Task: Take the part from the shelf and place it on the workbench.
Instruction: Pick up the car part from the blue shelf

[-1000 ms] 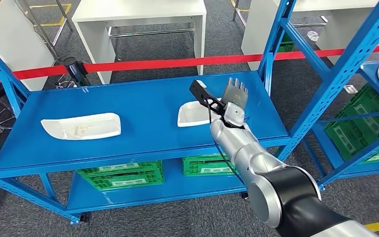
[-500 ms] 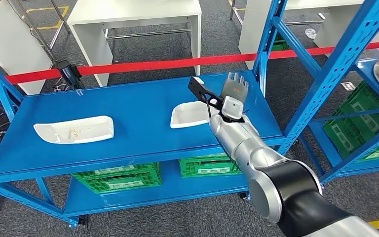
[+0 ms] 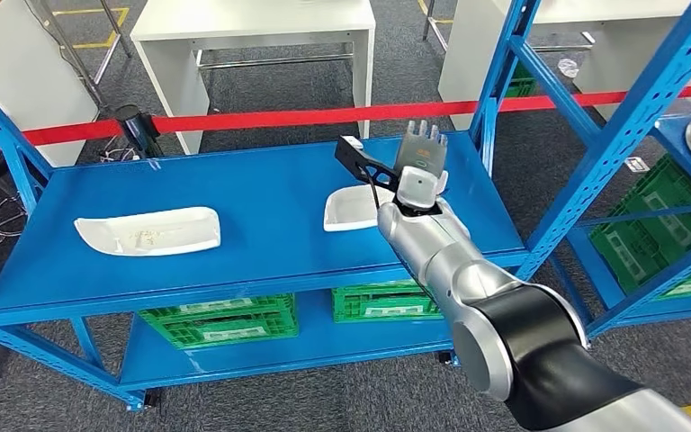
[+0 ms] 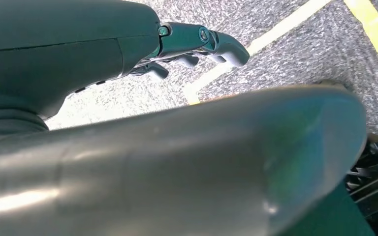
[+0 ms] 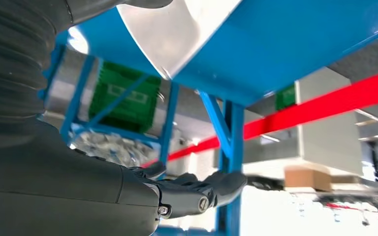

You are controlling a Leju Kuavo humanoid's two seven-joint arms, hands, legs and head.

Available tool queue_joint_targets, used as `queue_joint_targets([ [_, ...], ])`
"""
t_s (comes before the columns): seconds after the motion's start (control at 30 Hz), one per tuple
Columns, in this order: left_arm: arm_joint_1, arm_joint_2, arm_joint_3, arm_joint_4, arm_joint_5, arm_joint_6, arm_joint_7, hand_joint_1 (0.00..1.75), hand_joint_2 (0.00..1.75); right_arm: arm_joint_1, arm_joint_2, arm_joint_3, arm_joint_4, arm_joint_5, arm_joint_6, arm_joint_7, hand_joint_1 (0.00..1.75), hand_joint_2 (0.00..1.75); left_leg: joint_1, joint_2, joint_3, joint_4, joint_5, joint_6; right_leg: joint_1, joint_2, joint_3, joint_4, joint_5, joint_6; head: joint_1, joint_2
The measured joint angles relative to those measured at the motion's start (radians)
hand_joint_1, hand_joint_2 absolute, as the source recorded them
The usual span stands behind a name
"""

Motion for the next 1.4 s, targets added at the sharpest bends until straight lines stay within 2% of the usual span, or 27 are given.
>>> queue_joint_targets([
  [0.1,-0.006,-0.005,0.000,0.000,0.000,0.000,0.001,0.00,0.00,-0.012,0.006,0.020,0.000,0.024,0.011,-0.010,0.00,1.75,-0.001,0.000,-0.002,-0.002,0.000,-0.019,0.004,0.002,0.007,-0.018,0.001,-0.019,0.000,0.000],
  [0.17,-0.010,-0.009,0.000,-0.001,0.000,0.000,0.006,0.00,0.00,-0.019,0.015,0.030,0.000,0.030,0.013,-0.018,0.00,1.75,0.001,0.000,-0.012,0.019,-0.015,-0.030,0.002,0.002,0.010,-0.024,0.006,-0.032,-0.001,0.000],
  [0.2,-0.013,-0.011,0.000,-0.001,-0.001,0.000,0.008,0.00,0.00,-0.023,0.020,0.034,0.000,0.031,0.013,-0.021,0.00,1.75,0.002,0.000,-0.029,0.056,-0.037,-0.035,-0.001,0.002,0.012,-0.027,0.008,-0.038,-0.002,0.000],
  [0.27,-0.017,-0.014,0.000,-0.001,-0.002,0.000,0.010,0.00,0.00,-0.024,0.028,0.039,0.000,0.030,0.013,-0.025,0.00,1.75,0.003,0.000,-0.087,0.178,-0.094,-0.042,-0.001,0.002,0.012,-0.027,0.007,-0.043,-0.004,0.000],
  [0.3,-0.017,-0.015,0.000,-0.001,-0.002,0.000,0.011,0.00,0.00,-0.023,0.030,0.040,0.001,0.028,0.012,-0.026,0.00,1.75,0.004,0.000,-0.116,0.236,-0.113,-0.043,0.000,0.002,0.012,-0.027,0.007,-0.044,-0.004,0.000],
  [0.33,-0.017,-0.017,0.000,-0.001,-0.002,0.000,0.012,0.00,0.00,-0.021,0.032,0.041,0.002,0.021,0.009,-0.029,0.00,1.75,0.004,0.000,-0.134,0.267,-0.116,-0.044,0.000,0.002,0.013,-0.027,0.006,-0.044,-0.004,0.000],
  [0.37,-0.017,-0.018,0.000,-0.001,-0.003,0.000,0.012,0.00,0.00,-0.019,0.033,0.041,0.002,0.011,0.004,-0.034,0.00,1.75,0.004,0.000,-0.134,0.261,-0.100,-0.043,0.000,0.002,0.013,-0.027,0.006,-0.044,-0.004,0.000],
  [0.4,-0.016,-0.018,0.001,-0.001,-0.003,0.000,0.012,0.00,0.00,-0.018,0.033,0.041,0.003,0.001,-0.003,-0.040,0.00,1.75,0.003,0.000,-0.114,0.217,-0.069,-0.041,0.000,0.003,0.014,-0.027,0.005,-0.044,-0.004,0.000],
  [0.43,-0.016,-0.018,0.001,-0.001,-0.003,0.000,0.011,0.00,0.00,-0.018,0.033,0.041,0.003,-0.009,-0.010,-0.045,0.00,1.75,0.003,0.000,-0.082,0.147,-0.032,-0.037,0.000,0.003,0.016,-0.027,0.004,-0.042,-0.004,0.000],
  [0.5,-0.017,-0.018,0.001,-0.001,-0.003,0.000,0.010,0.00,0.00,-0.018,0.033,0.041,0.003,-0.017,-0.018,-0.052,0.00,1.75,0.000,0.000,-0.023,0.029,0.008,-0.028,0.004,0.004,0.016,-0.026,0.002,-0.034,-0.003,0.000],
  [0.53,-0.018,-0.018,0.001,-0.002,-0.003,0.000,0.010,0.00,0.00,-0.018,0.033,0.041,0.003,-0.019,-0.020,-0.054,0.00,1.75,-0.002,0.000,-0.009,0.001,0.011,-0.023,0.005,0.005,0.015,-0.026,0.002,-0.029,-0.003,0.000],
  [0.63,-0.018,-0.020,0.001,-0.002,-0.003,0.000,0.010,0.00,0.00,-0.017,0.032,0.040,0.003,-0.043,-0.029,-0.064,0.00,1.75,-0.003,-0.001,-0.005,-0.011,0.012,-0.006,0.004,0.005,0.015,-0.029,0.003,-0.011,-0.003,0.000],
  [0.7,-0.019,-0.021,0.001,-0.002,-0.003,0.000,0.011,0.00,0.00,-0.018,0.028,0.027,0.003,-0.105,-0.047,-0.097,0.00,1.75,0.001,0.000,0.000,-0.020,0.017,0.009,0.003,0.004,-0.005,0.014,-0.026,-0.002,-0.001,0.000],
  [0.73,-0.020,-0.021,0.001,-0.002,-0.004,0.000,0.012,0.00,0.00,-0.016,0.025,0.011,0.003,-0.162,-0.054,-0.136,0.00,1.75,0.002,0.001,0.001,-0.022,0.018,0.014,0.003,0.003,-0.030,0.066,-0.053,0.001,0.000,0.000],
  [0.8,-0.023,-0.023,0.001,-0.002,-0.007,0.000,0.013,0.00,0.00,-0.006,0.020,-0.057,0.003,-0.334,-0.045,-0.285,0.00,0.87,0.002,0.000,0.001,-0.021,0.017,0.019,0.003,0.003,-0.092,0.194,-0.105,0.006,0.001,0.000],
  [0.83,-0.024,-0.025,0.001,-0.002,-0.008,0.000,0.013,0.00,0.00,0.002,0.018,-0.104,0.001,-0.429,-0.030,-0.379,0.00,0.44,0.002,-0.001,0.001,-0.020,0.016,0.020,0.002,0.003,-0.113,0.233,-0.112,0.007,0.001,0.000],
  [0.87,-0.025,-0.025,0.001,-0.002,-0.009,0.000,0.013,0.00,0.00,0.008,0.016,-0.154,-0.003,-0.517,-0.011,-0.473,0.00,0.00,0.002,-0.002,0.000,-0.018,0.016,0.020,0.001,0.003,-0.116,0.235,-0.101,0.007,0.002,0.000],
  [0.9,-0.025,-0.025,0.001,-0.002,-0.010,0.000,0.013,0.00,0.00,0.013,0.015,-0.204,-0.010,-0.590,0.006,-0.555,0.00,0.00,0.002,-0.003,0.000,-0.015,0.014,0.019,0.001,0.002,-0.099,0.198,-0.073,0.006,0.002,0.000],
  [0.97,-0.027,-0.025,0.001,-0.002,-0.010,0.000,0.012,0.00,0.00,0.011,0.015,-0.287,-0.030,-0.695,0.029,-0.674,0.00,0.00,0.000,-0.004,-0.001,-0.008,0.010,0.012,0.001,0.000,-0.035,0.064,-0.014,0.003,0.002,0.000],
  [1.0,-0.028,-0.025,0.001,-0.002,-0.009,0.000,0.011,0.00,0.00,0.007,0.015,-0.319,-0.040,-0.732,0.035,-0.715,0.00,0.00,-0.002,-0.004,-0.003,-0.003,0.007,0.007,0.002,0.000,-0.010,0.013,0.002,-0.001,0.002,0.000],
  [1.03,-0.029,-0.025,0.001,-0.002,-0.007,0.000,0.010,0.00,0.00,0.004,0.015,-0.345,-0.050,-0.762,0.038,-0.747,0.00,0.00,-0.004,-0.004,-0.004,-0.001,0.005,0.002,0.004,0.000,0.004,-0.015,0.007,-0.005,0.001,0.000],
  [1.13,-0.029,-0.023,0.001,-0.002,-0.003,0.000,0.009,0.00,0.00,-0.004,0.010,-0.394,-0.078,-0.824,0.039,-0.803,0.00,0.00,-0.004,-0.003,-0.005,-0.002,0.003,-0.015,0.006,0.003,0.008,-0.025,0.007,-0.022,0.001,0.000],
  [1.2,-0.030,-0.021,0.001,-0.002,-0.002,0.000,0.009,0.00,0.00,-0.012,0.007,-0.401,-0.092,-0.838,0.036,-0.816,0.00,0.00,-0.002,-0.002,-0.020,0.032,-0.020,-0.026,0.002,0.003,0.010,-0.030,0.012,-0.034,-0.001,0.000],
  [1.3,-0.031,-0.020,0.002,-0.002,-0.001,0.000,0.011,0.00,0.00,-0.016,0.007,-0.405,-0.100,-0.842,0.036,-0.820,0.00,1.31,0.001,-0.001,-0.098,0.195,-0.098,-0.037,0.000,0.004,0.012,-0.032,0.013,-0.042,-0.003,0.000],
  [1.33,-0.031,-0.019,0.002,-0.002,0.000,0.000,0.012,0.00,0.00,-0.014,0.007,-0.407,-0.100,-0.843,0.037,-0.819,0.00,1.75,0.002,-0.001,-0.120,0.239,-0.108,-0.039,0.000,0.004,0.012,-0.031,0.013,-0.042,-0.003,0.000],
  [1.37,-0.030,-0.019,0.002,-0.001,0.000,0.000,0.012,0.00,0.00,-0.012,0.007,-0.408,-0.100,-0.843,0.037,-0.817,0.00,1.75,0.002,-0.001,-0.128,0.253,-0.102,-0.040,0.000,0.004,0.011,-0.031,0.013,-0.042,-0.003,0.000],
  [1.4,-0.030,-0.019,0.002,-0.001,0.000,0.000,0.012,0.00,0.00,-0.010,0.007,-0.409,-0.100,-0.843,0.037,-0.813,0.00,1.75,0.002,-0.001,-0.119,0.231,-0.079,-0.039,0.000,0.004,0.012,-0.030,0.012,-0.042,-0.003,0.000],
])
